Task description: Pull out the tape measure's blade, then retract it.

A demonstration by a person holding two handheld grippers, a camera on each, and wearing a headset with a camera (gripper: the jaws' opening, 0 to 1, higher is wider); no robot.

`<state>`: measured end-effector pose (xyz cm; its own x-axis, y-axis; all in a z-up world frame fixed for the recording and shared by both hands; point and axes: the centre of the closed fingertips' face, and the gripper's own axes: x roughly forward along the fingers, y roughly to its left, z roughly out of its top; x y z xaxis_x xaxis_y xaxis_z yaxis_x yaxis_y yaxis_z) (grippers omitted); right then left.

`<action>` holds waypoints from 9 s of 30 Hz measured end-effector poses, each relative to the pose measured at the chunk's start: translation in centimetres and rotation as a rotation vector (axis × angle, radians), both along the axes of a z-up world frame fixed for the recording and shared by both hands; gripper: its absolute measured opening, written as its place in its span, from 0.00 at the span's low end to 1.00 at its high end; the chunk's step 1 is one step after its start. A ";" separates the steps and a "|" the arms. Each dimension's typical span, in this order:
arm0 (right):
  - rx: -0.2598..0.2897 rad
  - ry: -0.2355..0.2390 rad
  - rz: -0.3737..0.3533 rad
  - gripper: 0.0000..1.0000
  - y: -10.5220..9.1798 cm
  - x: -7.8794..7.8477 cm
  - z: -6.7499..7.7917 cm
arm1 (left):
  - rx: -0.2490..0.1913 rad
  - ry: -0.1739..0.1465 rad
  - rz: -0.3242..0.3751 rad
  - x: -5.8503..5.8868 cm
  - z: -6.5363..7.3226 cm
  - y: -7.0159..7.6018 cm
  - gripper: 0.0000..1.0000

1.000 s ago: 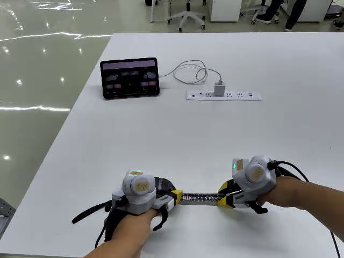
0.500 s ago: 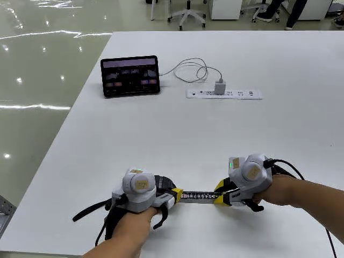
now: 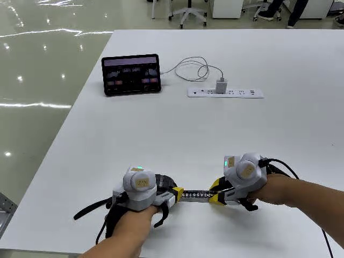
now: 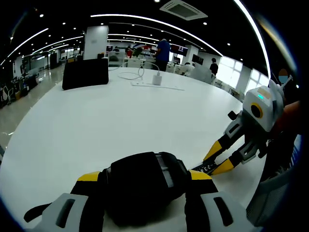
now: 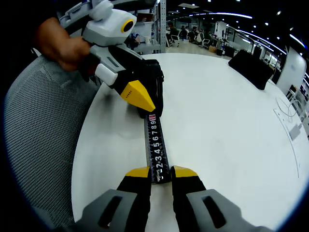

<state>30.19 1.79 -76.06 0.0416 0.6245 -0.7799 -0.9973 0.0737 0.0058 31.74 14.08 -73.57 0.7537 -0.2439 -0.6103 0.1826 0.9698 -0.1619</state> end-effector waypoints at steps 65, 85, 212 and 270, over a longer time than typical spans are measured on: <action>0.052 -0.019 0.035 0.12 3.7 -0.5 0.3 | -0.029 0.005 0.011 -0.1 0.1 0.1 0.64; 0.090 -0.016 0.027 0.11 6.2 -0.7 0.3 | -0.048 0.014 0.014 -0.1 0.1 0.2 0.63; 0.193 0.066 -0.177 0.63 3.0 -3.1 4.3 | -0.060 -0.033 -0.332 -3.1 3.3 2.1 1.00; 0.204 -0.007 -0.566 1.00 -18.9 -4.7 6.0 | -0.014 -0.024 -0.404 -7.1 3.2 7.2 1.00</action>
<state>25.46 -17.12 -70.05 0.4156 0.6413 -0.6451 -0.8036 0.5910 0.0698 24.62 21.31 -70.37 0.6093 -0.5316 -0.5883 0.5523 0.8169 -0.1662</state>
